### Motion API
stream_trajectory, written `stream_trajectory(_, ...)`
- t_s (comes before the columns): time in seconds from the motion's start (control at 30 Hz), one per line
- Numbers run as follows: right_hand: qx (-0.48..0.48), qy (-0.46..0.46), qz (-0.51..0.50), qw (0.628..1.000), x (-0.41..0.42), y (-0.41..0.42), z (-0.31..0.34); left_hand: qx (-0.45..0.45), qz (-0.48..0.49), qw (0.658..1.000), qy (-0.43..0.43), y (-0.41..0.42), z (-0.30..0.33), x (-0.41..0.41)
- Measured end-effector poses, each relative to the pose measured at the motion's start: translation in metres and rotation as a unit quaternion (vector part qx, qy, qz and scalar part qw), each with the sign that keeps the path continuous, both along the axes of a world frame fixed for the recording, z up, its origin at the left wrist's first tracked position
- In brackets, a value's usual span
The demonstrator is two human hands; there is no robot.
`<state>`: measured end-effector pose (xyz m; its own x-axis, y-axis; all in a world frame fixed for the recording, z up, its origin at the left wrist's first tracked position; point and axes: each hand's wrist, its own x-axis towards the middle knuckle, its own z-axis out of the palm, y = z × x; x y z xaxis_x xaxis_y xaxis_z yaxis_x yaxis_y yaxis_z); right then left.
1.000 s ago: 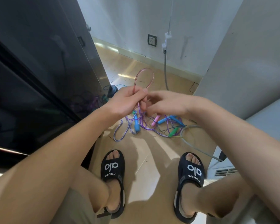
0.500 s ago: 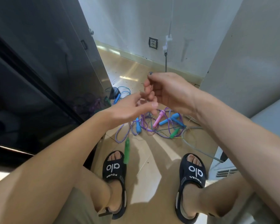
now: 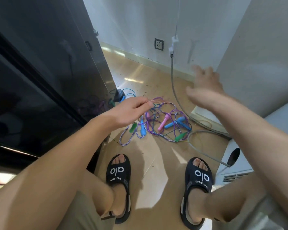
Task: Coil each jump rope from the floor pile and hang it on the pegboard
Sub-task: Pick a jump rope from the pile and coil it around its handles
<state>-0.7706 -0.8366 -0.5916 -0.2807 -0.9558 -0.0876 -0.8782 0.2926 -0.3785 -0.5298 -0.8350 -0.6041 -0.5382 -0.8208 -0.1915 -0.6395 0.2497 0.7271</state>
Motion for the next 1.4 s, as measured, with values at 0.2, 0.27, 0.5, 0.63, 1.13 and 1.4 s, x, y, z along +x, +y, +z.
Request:
stream_trajectory(0.2, -0.008, -0.196, 0.245, 0.949, 0.059, 0.019, 0.001, -0.006, 0.004, 1.000, 0.006, 0.000, 0.005, -0.006)
stream_trajectory(0.27, -0.017, -0.169, 0.265, 0.949, 0.057, 0.018, -0.005, -0.001, -0.002, 1.000, 0.002, -0.001, 0.005, -0.004)
stream_trajectory(0.5, 0.012, -0.133, 0.208, 0.969, -0.010, -0.002, 0.007, 0.014, 0.017, 1.000, -0.017, -0.006, 0.006, 0.010)
stream_trajectory(0.63, 0.062, -0.087, 0.163, 0.981, -0.029, 0.001, -0.012, 0.000, -0.011, 0.999, -0.038, -0.002, 0.010, 0.003)
stream_trajectory(1.13, 0.102, -0.226, 0.230, 0.941, -0.013, 0.000, 0.008, 0.030, 0.003, 0.998, -0.046, -0.005, 0.017, 0.008)
stream_trajectory(1.4, 0.215, -0.349, 0.190, 0.892, 0.015, 0.019, -0.004, 0.048, -0.028, 0.998, -0.001, 0.000, 0.015, 0.000)
